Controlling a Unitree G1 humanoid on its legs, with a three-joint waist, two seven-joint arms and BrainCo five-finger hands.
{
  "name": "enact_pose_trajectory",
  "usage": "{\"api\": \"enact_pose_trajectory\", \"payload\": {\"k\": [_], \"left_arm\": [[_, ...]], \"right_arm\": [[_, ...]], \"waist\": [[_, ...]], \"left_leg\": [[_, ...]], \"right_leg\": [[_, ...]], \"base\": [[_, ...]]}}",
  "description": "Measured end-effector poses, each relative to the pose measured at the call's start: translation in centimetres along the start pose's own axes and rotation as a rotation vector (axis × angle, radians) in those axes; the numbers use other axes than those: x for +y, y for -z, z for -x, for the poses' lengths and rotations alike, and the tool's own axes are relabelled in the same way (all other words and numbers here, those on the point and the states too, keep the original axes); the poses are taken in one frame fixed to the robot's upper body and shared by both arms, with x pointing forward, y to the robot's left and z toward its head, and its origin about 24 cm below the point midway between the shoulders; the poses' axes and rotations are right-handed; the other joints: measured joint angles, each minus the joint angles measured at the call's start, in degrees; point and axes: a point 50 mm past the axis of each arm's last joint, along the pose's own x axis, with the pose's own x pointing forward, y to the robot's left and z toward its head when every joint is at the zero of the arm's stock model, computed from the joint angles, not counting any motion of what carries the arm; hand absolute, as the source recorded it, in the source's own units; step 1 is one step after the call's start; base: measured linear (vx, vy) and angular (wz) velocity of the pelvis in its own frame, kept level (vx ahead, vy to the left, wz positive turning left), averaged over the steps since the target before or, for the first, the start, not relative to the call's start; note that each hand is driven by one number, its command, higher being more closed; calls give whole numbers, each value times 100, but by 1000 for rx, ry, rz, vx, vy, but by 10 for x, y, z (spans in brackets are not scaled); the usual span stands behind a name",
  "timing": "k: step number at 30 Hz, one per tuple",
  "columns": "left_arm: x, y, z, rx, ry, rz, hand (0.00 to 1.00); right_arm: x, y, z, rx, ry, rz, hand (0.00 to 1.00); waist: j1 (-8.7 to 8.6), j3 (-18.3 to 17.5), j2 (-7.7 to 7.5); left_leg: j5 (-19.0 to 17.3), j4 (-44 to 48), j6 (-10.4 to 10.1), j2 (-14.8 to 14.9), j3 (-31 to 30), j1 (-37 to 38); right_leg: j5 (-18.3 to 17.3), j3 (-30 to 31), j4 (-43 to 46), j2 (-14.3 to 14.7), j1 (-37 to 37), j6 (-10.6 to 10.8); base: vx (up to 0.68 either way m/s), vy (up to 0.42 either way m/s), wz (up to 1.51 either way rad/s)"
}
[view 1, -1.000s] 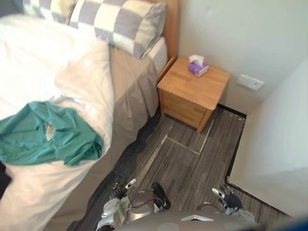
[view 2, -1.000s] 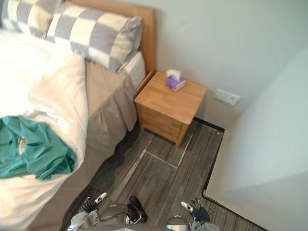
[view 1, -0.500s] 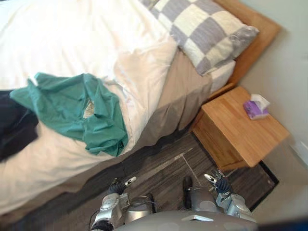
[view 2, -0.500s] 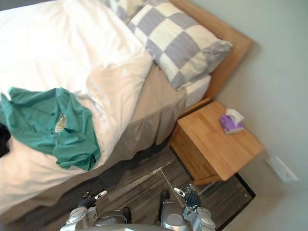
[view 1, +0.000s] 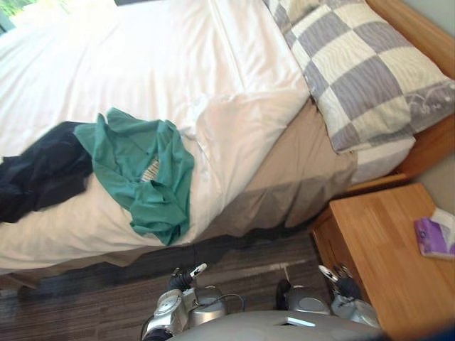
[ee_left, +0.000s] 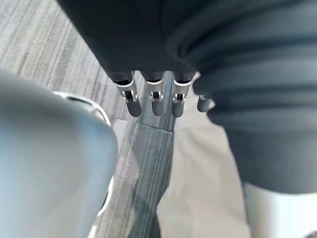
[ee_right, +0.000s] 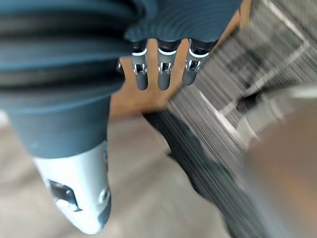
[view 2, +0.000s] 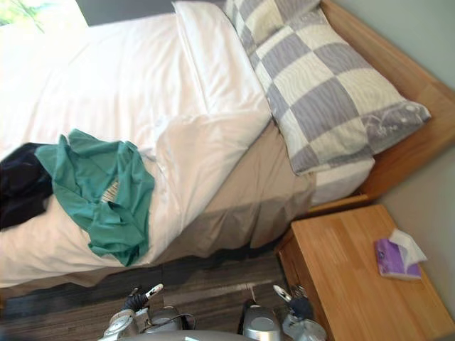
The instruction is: Tidy the bed and pick cloth on bed and put in laundry
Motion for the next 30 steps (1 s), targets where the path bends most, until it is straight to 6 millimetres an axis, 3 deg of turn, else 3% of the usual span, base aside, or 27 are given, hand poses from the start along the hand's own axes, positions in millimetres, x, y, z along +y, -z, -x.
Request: {"api": "enact_pose_trajectory", "payload": {"k": [1,2,5,8,10,11,13,15,17,18,19,22,23,24,25,26,27,30], "left_arm": [[1,1,0,1,-1,-1,0],[6,0,0,-3,-14,4,0],[16,-4,0,-19,-25,-26,0],[20,-5,0,-6,-21,-74,0],[20,-4,0,9,-6,-99,0],[22,-5,0,12,-8,-107,0],[30,-9,-1,25,-13,-151,0],[38,-18,-3,27,-30,-186,0],[46,-24,-4,36,-58,-203,0],[51,-30,-5,32,-72,-212,0],[51,-34,-6,37,-76,-210,0],[59,-40,-7,34,-97,-218,0],[59,-41,-7,32,-98,-215,0],[56,-41,-7,33,-92,-219,0],[55,-40,-7,34,-88,-217,0],[54,-41,-8,33,-83,-217,0],[52,-42,-8,29,-75,-215,0],[40,-38,-9,29,-17,-202,0]], "right_arm": [[-4,-3,0,-10,13,2,0],[-9,-5,0,-17,36,4,0],[-8,-14,-2,-54,40,39,0],[-8,-60,-5,-266,75,53,0],[-3,-106,-2,-453,69,82,0],[3,-127,-1,-532,62,110,0],[24,-169,8,-706,39,188,0],[54,-210,17,-863,-10,288,0],[86,-240,24,-974,-79,378,0],[107,-258,31,-1039,-130,418,0],[124,-275,40,-1105,-168,462,0],[155,-312,73,-1297,-244,576,0],[159,-318,80,-1333,-252,604,0],[167,-325,90,-1389,-264,663,0],[172,-327,93,-1406,-270,695,0],[180,-326,95,-1424,-283,753,0],[187,-325,97,-1439,-287,809,0],[205,-327,94,-1447,-279,939,0]], "waist": [[-2,-9,15],[14,-36,-24],[58,-144,-290],[30,-195,-364],[-2,-193,-381],[-13,-150,-464],[-17,-137,-594],[24,-41,-812],[71,32,-876],[70,129,-857],[78,219,-785],[122,201,-827],[112,187,-850],[88,164,-885],[68,155,-897],[53,119,-954],[97,62,-1012],[83,79,-608]], "left_leg": [[287,-347,88,-70,11,3],[320,-590,213,-190,19,186],[383,-868,299,-403,-10,281],[556,-1286,403,-646,-111,388],[739,-1660,485,-815,-182,480],[802,-1779,519,-871,-200,498],[848,-1866,560,-993,-309,512],[651,-1796,644,-1037,-365,516],[606,-1696,702,-962,-506,482],[556,-1558,754,-813,-674,485],[468,-1400,750,-597,-821,447],[441,-1394,729,-504,-1145,399],[456,-1401,721,-555,-1202,387],[497,-1368,716,-685,-1309,381],[490,-1346,702,-753,-1377,375],[450,-1304,643,-892,-1433,324],[397,-1293,572,-967,-1435,296],[388,-1285,472,-847,-1394,159]], "right_leg": [[-16,-8,-2,-3,32,58],[-73,9,-24,-40,130,192],[-82,-6,-114,-172,168,321],[-113,-73,-60,-326,131,441],[-218,-101,136,-456,6,589],[-250,-112,197,-484,-20,620],[-369,-249,354,-648,-29,788],[-399,-277,763,-810,-89,879],[-164,-30,1480,-828,-400,1131],[86,244,2108,-665,-777,1010],[-135,605,2058,-313,-899,916],[-144,1290,1199,176,-1138,977],[-92,1389,1056,197,-1190,967],[87,1513,832,182,-1228,753],[236,1538,699,160,-1222,681],[764,1547,408,119,-1178,610],[704,1431,272,46,-1127,525],[689,1292,19,100,-1101,519]], "base": [[109,128,15],[123,106,21],[82,100,17],[-6,84,18],[-45,75,19],[-46,73,19],[-50,77,33],[-34,68,32],[-26,91,32],[28,66,49],[49,44,47],[77,7,66],[123,-45,75],[126,-50,59],[184,-77,74],[182,-111,55],[186,-124,42],[197,-104,24]]}}
